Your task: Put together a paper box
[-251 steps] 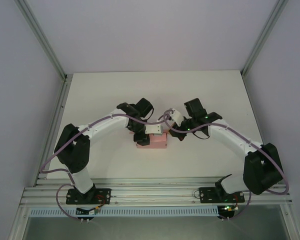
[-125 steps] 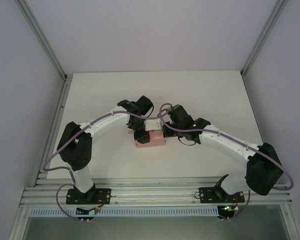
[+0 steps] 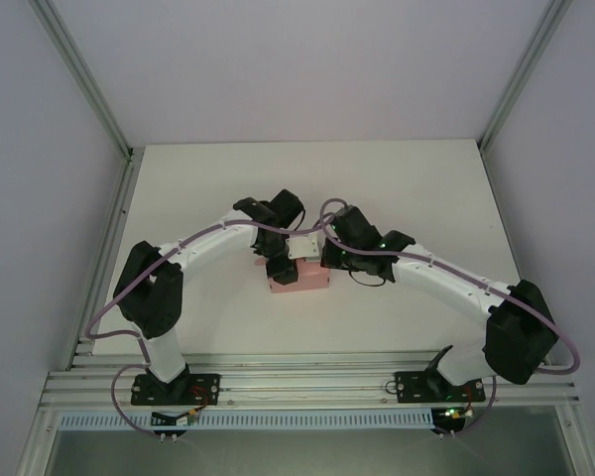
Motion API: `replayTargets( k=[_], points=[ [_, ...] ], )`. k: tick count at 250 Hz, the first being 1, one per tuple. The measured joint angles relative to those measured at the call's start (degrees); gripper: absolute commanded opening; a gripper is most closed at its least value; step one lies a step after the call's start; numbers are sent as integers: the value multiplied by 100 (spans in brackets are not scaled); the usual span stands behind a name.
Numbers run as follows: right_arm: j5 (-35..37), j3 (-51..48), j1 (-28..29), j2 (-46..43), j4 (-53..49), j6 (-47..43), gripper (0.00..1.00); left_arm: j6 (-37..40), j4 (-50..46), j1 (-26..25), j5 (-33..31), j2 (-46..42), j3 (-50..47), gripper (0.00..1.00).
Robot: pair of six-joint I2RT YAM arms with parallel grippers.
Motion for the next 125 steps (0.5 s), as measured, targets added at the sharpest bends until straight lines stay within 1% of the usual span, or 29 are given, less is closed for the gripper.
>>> replayTargets(
  k=[43, 77, 125],
  points=[
    [-35, -142, -33, -70, 131, -240, 0, 28, 2, 0, 0, 4, 0, 40],
    [-459, -273, -286, -170, 284, -153, 0, 61, 50, -2, 42, 22, 13, 40],
    [-739, 350, -437, -9, -601, 160, 0, 216, 107, -4, 203, 61, 59, 40]
  ],
)
